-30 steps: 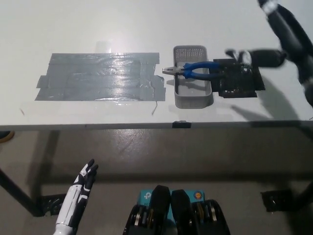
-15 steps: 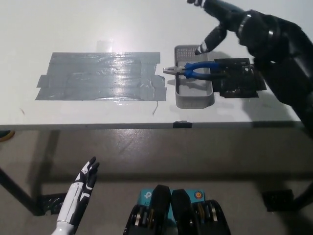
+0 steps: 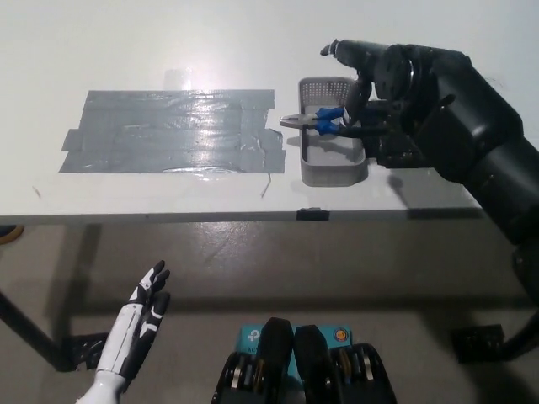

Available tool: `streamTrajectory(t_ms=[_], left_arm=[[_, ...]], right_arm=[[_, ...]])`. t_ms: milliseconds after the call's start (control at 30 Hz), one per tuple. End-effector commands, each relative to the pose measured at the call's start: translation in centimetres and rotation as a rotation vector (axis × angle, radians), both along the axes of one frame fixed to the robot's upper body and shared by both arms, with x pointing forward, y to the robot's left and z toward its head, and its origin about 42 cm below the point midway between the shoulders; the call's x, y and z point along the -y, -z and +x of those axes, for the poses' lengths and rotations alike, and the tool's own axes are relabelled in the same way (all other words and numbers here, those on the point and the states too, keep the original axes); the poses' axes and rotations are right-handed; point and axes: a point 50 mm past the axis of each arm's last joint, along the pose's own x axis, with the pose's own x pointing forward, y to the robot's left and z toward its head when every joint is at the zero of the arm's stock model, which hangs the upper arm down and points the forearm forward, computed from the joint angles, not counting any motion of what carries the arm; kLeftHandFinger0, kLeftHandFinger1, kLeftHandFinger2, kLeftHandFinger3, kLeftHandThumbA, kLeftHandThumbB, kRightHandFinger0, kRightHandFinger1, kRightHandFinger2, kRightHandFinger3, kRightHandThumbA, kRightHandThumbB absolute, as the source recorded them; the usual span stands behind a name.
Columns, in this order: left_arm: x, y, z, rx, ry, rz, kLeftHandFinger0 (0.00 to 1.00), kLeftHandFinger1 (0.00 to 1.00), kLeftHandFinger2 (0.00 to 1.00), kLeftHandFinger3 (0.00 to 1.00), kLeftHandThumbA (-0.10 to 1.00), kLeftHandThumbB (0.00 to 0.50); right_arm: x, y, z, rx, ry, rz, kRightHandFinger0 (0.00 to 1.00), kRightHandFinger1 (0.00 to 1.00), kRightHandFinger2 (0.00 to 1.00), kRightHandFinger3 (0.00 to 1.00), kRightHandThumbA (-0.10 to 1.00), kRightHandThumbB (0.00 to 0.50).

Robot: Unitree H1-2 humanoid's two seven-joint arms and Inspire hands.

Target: The robot picks the blue plier placed on top of the container and places it on the grey area of the table

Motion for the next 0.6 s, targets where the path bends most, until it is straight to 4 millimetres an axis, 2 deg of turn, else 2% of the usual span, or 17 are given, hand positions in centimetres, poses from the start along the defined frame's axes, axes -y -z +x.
streamTrajectory(t_ms=[0,100,167,333,567], left_arm=[[-0.2,-1.4,0.5,0.034,-0.001,0.038,1.00,1.00,1.00,1.00,1.00,0.078],[-0.3,-1.5,0.5,0.034,-0.002,0.039,1.00,1.00,1.00,1.00,1.00,0.061],[-0.2,-1.6,0.7,0.034,0.002,0.036,1.00,1.00,1.00,1.00,1.00,0.054],[-0.1,-1.5,0.7,0.026,0.005,0.045,1.00,1.00,1.00,1.00,1.00,0.059],[0.0,-1.4,0.6,0.027,0.004,0.053,1.00,1.00,1.00,1.00,1.00,0.068]], right_arm=[[-2.0,-4.3,-0.2,0.094,-0.040,-0.038,1.00,1.00,1.00,1.00,1.00,0.356],[-2.1,-3.5,0.0,0.085,-0.028,-0.052,1.00,1.00,1.00,1.00,1.00,0.392],[-1.8,-3.3,0.2,0.085,-0.023,-0.065,1.00,1.00,1.00,1.00,1.00,0.399],[-1.3,-2.4,0.7,0.076,-0.004,-0.074,1.00,1.00,1.00,1.00,1.00,0.378],[-1.0,-1.3,0.9,0.072,0.014,-0.064,1.00,1.00,1.00,1.00,1.00,0.376]])
